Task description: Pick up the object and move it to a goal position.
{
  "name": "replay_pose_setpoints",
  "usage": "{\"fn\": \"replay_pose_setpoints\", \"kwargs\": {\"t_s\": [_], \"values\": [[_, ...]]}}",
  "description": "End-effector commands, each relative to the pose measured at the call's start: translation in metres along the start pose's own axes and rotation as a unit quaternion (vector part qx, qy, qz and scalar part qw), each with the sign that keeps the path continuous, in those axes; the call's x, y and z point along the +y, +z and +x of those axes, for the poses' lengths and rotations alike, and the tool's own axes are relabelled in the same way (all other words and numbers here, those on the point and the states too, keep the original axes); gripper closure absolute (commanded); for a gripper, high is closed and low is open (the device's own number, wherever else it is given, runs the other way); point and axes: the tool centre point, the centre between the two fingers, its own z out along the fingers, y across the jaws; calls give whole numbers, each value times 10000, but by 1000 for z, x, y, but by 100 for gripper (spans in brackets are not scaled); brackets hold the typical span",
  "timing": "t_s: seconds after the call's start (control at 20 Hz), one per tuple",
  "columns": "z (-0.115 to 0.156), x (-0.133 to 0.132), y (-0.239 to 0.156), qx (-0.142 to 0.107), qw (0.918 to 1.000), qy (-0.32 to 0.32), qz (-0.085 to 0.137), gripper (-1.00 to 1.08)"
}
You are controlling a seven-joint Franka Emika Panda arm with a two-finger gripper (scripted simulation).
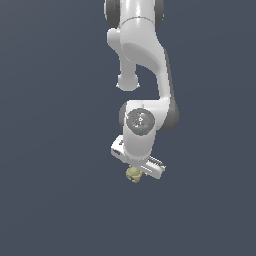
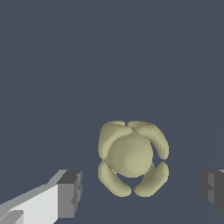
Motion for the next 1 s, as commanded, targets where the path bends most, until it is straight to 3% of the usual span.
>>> {"fn": "replay_pose_setpoints", "kwargs": {"t_s": [0.0, 0.3, 0.95], "values": [[2, -1, 2, 7, 10000, 76, -2, -92], [2, -1, 6, 4, 10000, 67, -4, -92], [3, 0, 54, 8, 10000, 93, -3, -92]]}}
